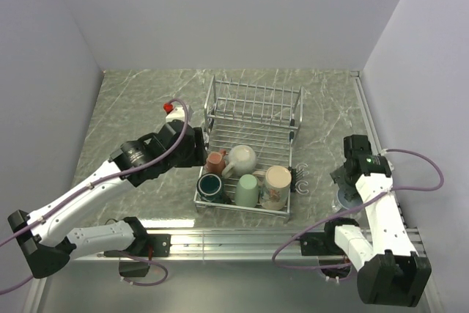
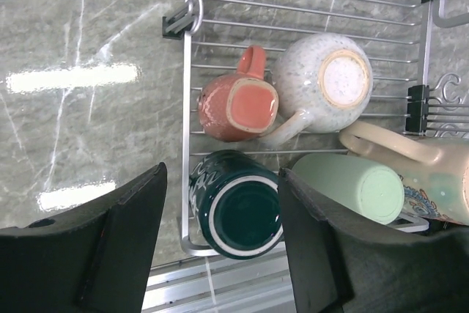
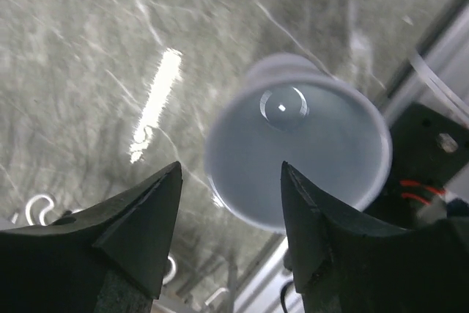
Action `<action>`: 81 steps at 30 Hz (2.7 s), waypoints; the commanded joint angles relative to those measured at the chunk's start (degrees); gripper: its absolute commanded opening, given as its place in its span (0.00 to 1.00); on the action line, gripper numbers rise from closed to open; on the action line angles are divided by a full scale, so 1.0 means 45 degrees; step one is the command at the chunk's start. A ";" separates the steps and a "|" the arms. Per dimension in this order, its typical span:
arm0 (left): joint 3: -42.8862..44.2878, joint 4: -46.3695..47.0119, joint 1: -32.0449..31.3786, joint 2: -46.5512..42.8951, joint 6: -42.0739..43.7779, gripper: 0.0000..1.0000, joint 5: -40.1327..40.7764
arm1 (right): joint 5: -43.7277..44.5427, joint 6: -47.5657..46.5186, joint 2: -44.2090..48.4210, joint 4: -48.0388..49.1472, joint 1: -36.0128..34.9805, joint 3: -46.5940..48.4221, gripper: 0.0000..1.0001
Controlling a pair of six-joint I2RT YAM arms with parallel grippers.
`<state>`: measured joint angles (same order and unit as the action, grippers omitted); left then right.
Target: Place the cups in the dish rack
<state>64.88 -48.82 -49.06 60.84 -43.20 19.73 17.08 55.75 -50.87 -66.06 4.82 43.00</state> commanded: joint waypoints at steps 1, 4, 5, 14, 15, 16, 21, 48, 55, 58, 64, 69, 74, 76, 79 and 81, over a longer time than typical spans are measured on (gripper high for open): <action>-0.0063 -0.0342 0.0101 -0.0472 -0.0185 0.67 0.0323 | 0.0286 -0.0395 -0.0121 0.1651 0.0140 -0.0200 0.60; 0.0190 -0.0616 0.0140 -0.0493 -0.0107 0.67 0.0343 | 0.0170 -0.0435 -0.0160 0.2063 0.0140 -0.0376 0.40; 0.0288 -0.0733 0.0140 -0.0473 -0.0068 0.67 0.0324 | 0.0111 -0.0454 -0.0160 0.2121 0.0140 -0.0454 0.34; 0.1596 -0.0734 0.0764 0.0151 0.0381 0.67 -0.0340 | -0.2637 -0.0923 0.1067 0.3915 0.0159 -0.2094 0.00; 0.1849 -0.0714 0.0842 0.0210 0.0439 0.67 -0.0457 | -0.2933 -0.0923 0.1245 0.4035 0.0159 -0.2134 0.00; 0.1967 -0.0695 0.0979 0.0249 0.0556 0.67 -0.0709 | -0.3149 -0.0846 0.1556 0.4094 0.0140 -0.2076 0.00; 0.3311 -0.0636 0.1195 0.0699 0.1005 0.64 -0.1550 | -0.3133 -0.0845 0.2144 0.3102 0.0140 0.0297 0.00; 0.4508 1.0201 0.3812 0.4761 -0.3151 0.84 -1.4596 | -1.2562 0.4893 0.3531 0.8956 0.0140 0.5034 0.00; 0.2652 1.5298 0.3539 0.4898 -0.6238 0.84 -1.6102 | -1.3209 0.6479 0.3786 1.1126 0.0140 0.3784 0.00; 0.2827 1.5867 0.3207 0.5131 -0.6591 0.84 -1.6278 | -1.3404 0.6304 0.3630 1.1165 0.0140 0.3842 0.00; 0.3178 1.6808 0.2641 0.5678 -0.7316 0.86 -1.6474 | -1.3639 0.6323 0.3473 1.1516 0.0159 0.3822 0.00; 0.4193 1.4388 0.1997 0.5933 -0.5425 0.85 -1.5772 | -1.3853 0.6478 0.3512 1.1887 0.0140 0.3608 0.00; 0.4643 1.2260 0.1742 0.5992 -0.4581 0.84 -1.3978 | -1.3991 0.6557 0.3590 1.1966 0.0140 0.3549 0.00; 0.4625 1.2002 0.1742 0.5992 -0.4307 0.84 -1.3604 | -1.4049 0.6557 0.3590 1.1946 0.0140 0.3607 0.00; 0.5034 1.0443 0.1722 0.6089 -0.3468 0.84 -1.3037 | -1.4108 0.6518 0.3590 1.1868 0.0140 0.3667 0.00; 0.5327 0.9584 0.1742 0.6226 -0.3059 0.83 -1.2939 | -1.4108 0.6634 0.3629 1.1965 0.0140 0.3647 0.00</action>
<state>85.65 2.11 -40.58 88.03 -62.04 -41.08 -43.62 83.09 -35.44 -20.16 5.52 57.65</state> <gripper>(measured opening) 0.835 0.041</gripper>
